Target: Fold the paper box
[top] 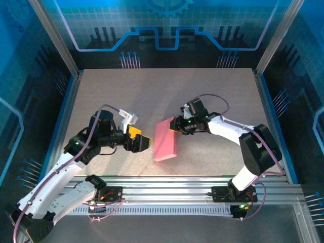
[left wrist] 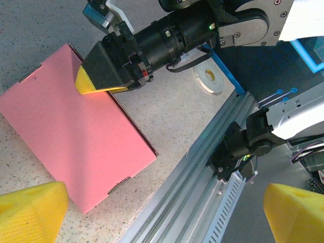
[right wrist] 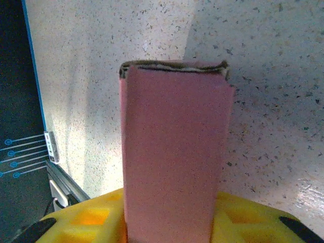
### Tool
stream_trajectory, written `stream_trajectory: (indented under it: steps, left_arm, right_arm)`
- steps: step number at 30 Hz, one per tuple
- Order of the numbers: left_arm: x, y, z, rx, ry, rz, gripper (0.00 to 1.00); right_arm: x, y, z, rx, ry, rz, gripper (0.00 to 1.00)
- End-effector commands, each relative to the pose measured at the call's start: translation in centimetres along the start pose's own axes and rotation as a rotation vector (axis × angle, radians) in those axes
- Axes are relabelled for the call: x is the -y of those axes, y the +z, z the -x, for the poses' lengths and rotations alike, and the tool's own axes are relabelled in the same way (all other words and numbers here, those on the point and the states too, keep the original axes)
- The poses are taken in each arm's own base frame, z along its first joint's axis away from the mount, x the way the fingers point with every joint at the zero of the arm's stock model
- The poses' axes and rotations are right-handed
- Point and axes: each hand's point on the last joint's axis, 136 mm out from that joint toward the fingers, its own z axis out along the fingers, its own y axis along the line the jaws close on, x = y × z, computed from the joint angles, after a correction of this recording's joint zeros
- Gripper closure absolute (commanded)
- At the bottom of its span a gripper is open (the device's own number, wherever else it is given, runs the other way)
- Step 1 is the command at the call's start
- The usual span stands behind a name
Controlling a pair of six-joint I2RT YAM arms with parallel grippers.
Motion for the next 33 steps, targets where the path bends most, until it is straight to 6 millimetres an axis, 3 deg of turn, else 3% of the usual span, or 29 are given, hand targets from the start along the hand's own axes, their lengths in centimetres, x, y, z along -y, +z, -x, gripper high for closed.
stream_trajectory:
  steps: [1, 16, 33]
  left_arm:
    - [0.1, 0.0, -0.1, -0.004, 0.005, -0.019, 0.01]
    - [0.0, 0.2, -0.3, -0.011, -0.003, -0.017, 0.01]
    - [-0.3, 0.7, -0.1, -0.015, -0.015, -0.019, 0.01]
  right_arm:
    - [0.9, 0.4, 0.2, -0.007, 0.041, 0.01, 0.58]
    - [3.5, 0.4, -0.3, 0.005, 0.074, -0.061, 0.45]
    - [6.2, -1.3, -0.1, 0.044, 0.049, -0.238, 0.4]
